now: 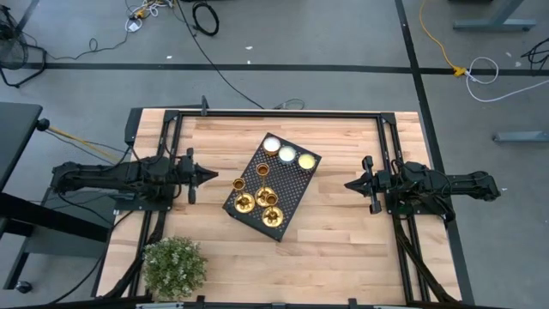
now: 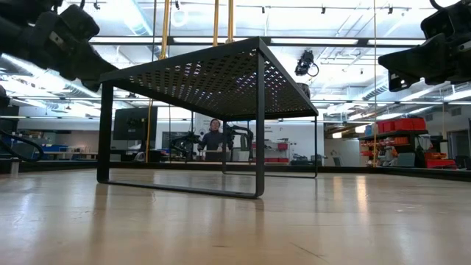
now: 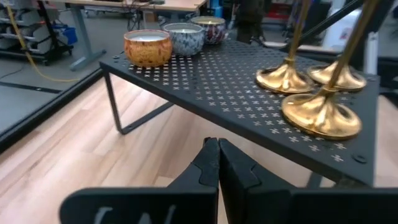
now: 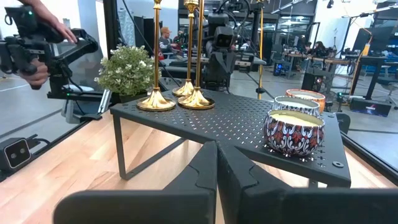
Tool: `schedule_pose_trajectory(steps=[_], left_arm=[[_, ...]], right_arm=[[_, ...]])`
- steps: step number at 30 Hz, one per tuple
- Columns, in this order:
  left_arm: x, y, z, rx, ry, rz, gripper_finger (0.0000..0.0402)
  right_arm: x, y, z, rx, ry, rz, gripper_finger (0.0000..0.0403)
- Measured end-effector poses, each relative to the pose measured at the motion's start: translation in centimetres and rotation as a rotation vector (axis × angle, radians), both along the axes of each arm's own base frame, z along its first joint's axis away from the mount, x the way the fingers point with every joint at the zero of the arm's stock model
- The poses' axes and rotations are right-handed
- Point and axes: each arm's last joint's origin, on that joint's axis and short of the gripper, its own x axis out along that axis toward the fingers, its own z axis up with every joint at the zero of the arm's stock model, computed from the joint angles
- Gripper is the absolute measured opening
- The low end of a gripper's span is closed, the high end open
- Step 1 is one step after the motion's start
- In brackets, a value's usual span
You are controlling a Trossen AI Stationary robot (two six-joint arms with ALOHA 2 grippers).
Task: Stock candles on shelf
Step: Return to Home Position
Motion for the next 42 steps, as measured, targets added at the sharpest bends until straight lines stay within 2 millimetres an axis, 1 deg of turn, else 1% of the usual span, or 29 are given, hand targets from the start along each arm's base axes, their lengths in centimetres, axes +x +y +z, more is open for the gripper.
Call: schedule_pose_trajectory(steps=[7,13,19,29,34,38,42], left_arm=[[-0.8,-0.2,-1.0,-0.028,-0.057,-0.048,0.0002],[-1.5,-0.2,-1.1,-0.027,-0.083,-0.054,0.0001],[-2.2,-0.2,-1.4,-0.021,-0.072,-0.049,0.0001],[-2.2,-0.2,-1.5,-0.013,-0.064,-0.050,0.0001],[-2.1,-0.2,-1.2,-0.016,-0.092,-0.050,0.0001],[-1.9,-0.2,-0.7,-0.014,-0.178,-0.046,0.0002],[-1.4,-0.1,-1.5,-0.021,-0.250,-0.045,0.0001]], right_arm=[[0.0,0.0,0.0,0.000,0.000,0.000,0.0006],[0.0,0.0,0.0,0.000,0.000,0.000,0.0006],[0.0,0.0,0.0,0.000,0.000,0.000,0.0006],[0.0,0.0,0.0,0.000,0.000,0.000,0.0007],[0.0,0.0,0.0,0.000,0.000,-0.001,0.0006],[0.0,0.0,0.0,0.000,0.000,0.000,0.0006],[0.0,0.0,0.0,0.000,0.000,0.000,0.0006]])
